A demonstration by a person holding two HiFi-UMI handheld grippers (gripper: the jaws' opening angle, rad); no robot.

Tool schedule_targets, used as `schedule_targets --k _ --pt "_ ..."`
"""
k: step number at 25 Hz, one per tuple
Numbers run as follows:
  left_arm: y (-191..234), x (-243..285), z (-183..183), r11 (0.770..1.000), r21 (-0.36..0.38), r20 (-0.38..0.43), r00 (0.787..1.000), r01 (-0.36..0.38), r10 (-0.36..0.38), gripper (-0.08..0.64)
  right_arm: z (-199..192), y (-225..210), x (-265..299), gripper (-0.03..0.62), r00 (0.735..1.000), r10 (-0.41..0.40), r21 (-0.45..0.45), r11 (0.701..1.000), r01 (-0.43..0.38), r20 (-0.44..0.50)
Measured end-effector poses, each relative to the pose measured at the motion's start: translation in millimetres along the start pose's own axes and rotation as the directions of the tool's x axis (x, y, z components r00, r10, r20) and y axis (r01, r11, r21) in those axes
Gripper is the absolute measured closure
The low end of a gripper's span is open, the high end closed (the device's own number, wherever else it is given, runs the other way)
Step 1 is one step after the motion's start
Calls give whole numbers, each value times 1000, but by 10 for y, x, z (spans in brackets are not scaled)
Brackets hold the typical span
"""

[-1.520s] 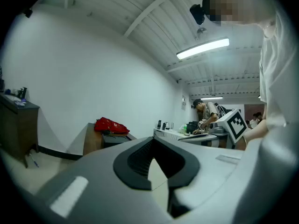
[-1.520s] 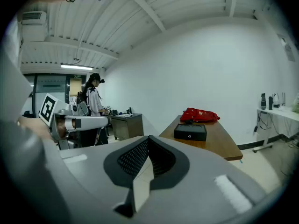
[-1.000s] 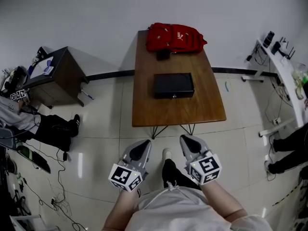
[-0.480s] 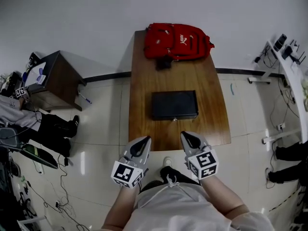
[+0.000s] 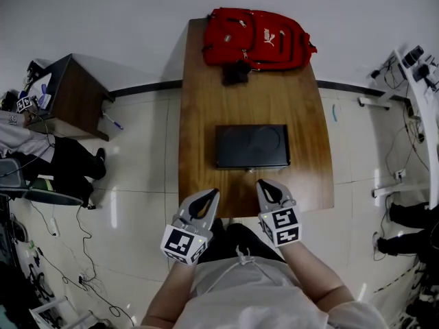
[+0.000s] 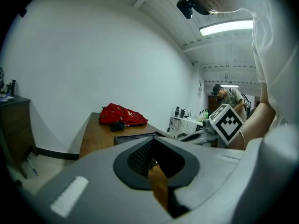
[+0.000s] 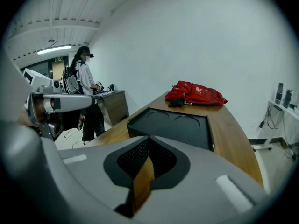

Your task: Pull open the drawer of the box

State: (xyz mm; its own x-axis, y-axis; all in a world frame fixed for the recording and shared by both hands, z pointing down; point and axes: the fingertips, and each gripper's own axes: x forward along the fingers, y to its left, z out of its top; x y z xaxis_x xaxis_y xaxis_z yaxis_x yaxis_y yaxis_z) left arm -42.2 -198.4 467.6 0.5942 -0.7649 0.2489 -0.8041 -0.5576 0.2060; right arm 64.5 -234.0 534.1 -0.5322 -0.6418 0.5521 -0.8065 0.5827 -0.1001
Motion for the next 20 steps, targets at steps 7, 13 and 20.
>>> schedule_targets --k 7,13,20 --pt "289 219 -108 999 -38 -42 999 18 -20 558 -189 -115 412 556 995 -27 38 999 31 -92" --pt "408 348 -254 996 -89 -59 998 32 -37 558 -425 -198 645 526 983 -33 114 992 54 -179" --pt "453 419 -403 991 -121 -96 993 54 -66 558 -558 -258 792 522 974 -20 183 981 63 -224"
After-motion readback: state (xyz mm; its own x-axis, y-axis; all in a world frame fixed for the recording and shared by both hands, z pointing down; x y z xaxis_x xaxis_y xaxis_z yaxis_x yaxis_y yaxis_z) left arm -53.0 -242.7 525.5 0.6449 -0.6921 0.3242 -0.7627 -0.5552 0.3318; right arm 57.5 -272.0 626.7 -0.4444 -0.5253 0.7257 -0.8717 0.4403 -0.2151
